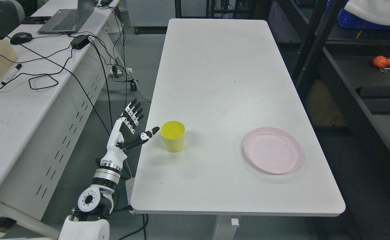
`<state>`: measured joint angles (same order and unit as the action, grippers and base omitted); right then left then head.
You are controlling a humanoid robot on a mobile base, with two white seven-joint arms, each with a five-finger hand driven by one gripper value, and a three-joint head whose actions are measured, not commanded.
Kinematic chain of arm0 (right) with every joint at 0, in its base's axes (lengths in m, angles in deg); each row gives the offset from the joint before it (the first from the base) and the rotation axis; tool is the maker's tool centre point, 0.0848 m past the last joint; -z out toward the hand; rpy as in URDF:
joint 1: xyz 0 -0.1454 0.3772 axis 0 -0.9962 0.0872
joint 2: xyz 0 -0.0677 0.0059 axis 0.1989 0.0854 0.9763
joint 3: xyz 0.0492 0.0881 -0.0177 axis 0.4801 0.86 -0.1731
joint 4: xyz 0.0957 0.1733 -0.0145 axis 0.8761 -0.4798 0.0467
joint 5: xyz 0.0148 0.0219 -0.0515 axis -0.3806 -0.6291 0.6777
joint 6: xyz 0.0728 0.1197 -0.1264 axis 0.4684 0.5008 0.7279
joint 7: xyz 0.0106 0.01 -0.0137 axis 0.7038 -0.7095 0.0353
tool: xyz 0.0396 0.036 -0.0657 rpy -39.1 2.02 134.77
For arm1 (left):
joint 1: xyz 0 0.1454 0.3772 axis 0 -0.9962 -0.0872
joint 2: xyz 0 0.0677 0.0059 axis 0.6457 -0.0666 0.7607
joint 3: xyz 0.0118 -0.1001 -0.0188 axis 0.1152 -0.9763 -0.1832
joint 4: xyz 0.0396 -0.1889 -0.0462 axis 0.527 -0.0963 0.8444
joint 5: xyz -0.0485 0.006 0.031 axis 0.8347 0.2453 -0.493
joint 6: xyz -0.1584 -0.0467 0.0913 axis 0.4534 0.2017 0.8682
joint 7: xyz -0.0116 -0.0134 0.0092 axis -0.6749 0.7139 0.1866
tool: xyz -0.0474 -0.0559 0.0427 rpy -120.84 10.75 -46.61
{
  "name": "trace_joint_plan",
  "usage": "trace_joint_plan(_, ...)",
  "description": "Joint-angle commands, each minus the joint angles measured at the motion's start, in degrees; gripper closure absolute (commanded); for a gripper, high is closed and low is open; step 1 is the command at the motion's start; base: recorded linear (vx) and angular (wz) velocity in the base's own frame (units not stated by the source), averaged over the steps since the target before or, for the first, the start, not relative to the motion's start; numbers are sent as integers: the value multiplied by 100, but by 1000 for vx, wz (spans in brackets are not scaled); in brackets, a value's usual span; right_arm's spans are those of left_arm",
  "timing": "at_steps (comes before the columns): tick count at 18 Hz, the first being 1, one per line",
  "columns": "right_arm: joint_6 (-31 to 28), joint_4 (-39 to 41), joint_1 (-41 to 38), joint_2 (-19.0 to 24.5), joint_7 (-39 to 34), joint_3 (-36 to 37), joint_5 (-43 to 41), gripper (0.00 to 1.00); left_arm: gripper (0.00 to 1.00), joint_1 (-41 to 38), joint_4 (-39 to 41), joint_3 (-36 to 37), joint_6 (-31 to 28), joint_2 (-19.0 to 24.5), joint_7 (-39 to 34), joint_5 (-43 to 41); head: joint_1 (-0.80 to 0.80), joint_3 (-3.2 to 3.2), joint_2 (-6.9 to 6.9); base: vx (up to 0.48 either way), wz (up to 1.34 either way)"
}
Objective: Place yellow IKEA cup on middle right shelf
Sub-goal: 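Raise the left hand and reach toward the yellow cup, then close the left hand around the yellow cup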
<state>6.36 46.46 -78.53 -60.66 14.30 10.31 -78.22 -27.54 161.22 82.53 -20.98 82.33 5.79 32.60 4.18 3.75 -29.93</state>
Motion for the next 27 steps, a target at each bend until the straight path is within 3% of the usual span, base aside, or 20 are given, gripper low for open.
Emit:
trace_joint_plan(1, -5, 0, -79, -100, 3, -97, -141, 1, 1, 544, -1413, 204, 98, -1, -116, -21, 0, 0, 0, 0, 0)
trace_joint_plan(9, -5, 0, -79, -100, 3, -97, -141, 1, 1, 843, -1757, 633, 89, -1, -72, -803, 0, 0, 0, 0, 0)
trace_joint_plan(20, -5, 0, -79, -100, 3, -97, -141, 1, 1, 843, -1590, 1346, 484, -1, -37, -812, 0, 0, 0, 0, 0)
trace_joint_plan(27, -5, 0, -79, -100, 3, -106, -141, 1, 1, 764, -1765, 1487, 344, -1, 130, -847, 0, 0, 0, 0, 0)
